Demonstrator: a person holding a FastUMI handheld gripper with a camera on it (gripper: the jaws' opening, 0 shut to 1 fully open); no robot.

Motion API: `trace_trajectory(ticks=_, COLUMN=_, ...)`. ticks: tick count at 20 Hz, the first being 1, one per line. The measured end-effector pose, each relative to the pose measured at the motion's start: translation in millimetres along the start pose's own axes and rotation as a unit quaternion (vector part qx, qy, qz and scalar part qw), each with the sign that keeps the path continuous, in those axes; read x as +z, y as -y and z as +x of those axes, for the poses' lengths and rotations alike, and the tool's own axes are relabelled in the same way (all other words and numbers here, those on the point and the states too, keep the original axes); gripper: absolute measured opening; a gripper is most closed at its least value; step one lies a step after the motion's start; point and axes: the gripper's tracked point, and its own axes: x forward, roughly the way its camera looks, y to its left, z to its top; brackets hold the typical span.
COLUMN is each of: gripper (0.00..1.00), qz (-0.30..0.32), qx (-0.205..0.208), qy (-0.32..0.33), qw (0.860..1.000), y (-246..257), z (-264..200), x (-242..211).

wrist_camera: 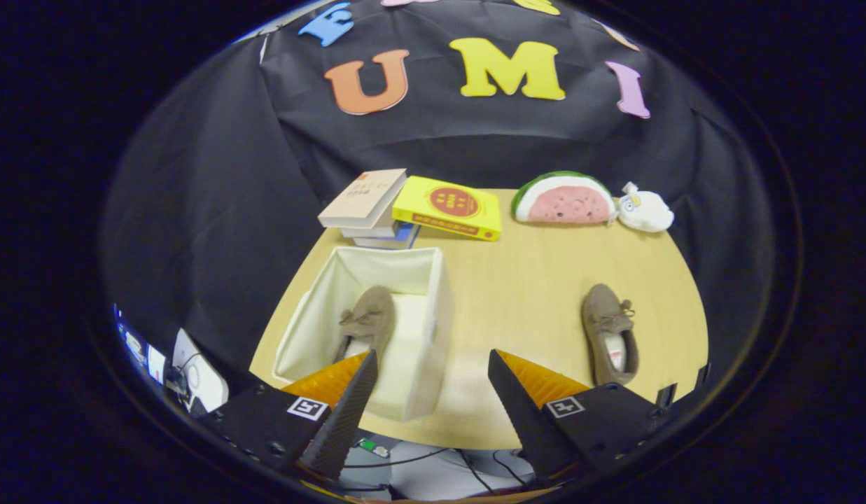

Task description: Open the storage box then place both shoes into the box .Put the left shoe in first, then the right shoe, with the right side of both shoes facing outward in a uniform manner.

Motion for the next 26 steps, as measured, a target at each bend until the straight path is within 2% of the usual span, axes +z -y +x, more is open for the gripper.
trace_trajectory(ticks=9, gripper=0.96, qz=0.038, qx=-0.094, qy=-0.042, qw=0.994, y=211, z=41, x=-21)
trace_trajectory(ticks=15, gripper=0.94, qz=0.06, qx=-0.116, qy=-0.098, qw=0.987, y=293, z=89, x=-42)
trace_trajectory(ticks=18, gripper=0.89, qz=0.057, qx=-0.125, qy=-0.139, qw=0.981, y=315, z=114, x=-60)
trace_trajectory(ticks=20, gripper=0.8, qz=0.052, qx=-0.133, qy=-0.16, qw=0.977, y=323, z=127, x=-67)
trace_trajectory(ticks=23, gripper=0.54, qz=0.036, qx=-0.124, qy=-0.178, qw=0.976, y=320, z=147, x=-69)
trace_trajectory(ticks=24, gripper=0.48, qz=0.033, qx=-0.119, qy=-0.179, qw=0.976, y=319, z=151, x=-70)
trace_trajectory(ticks=26, gripper=0.25, qz=0.032, qx=-0.113, qy=-0.187, qw=0.975, y=314, z=155, x=-69)
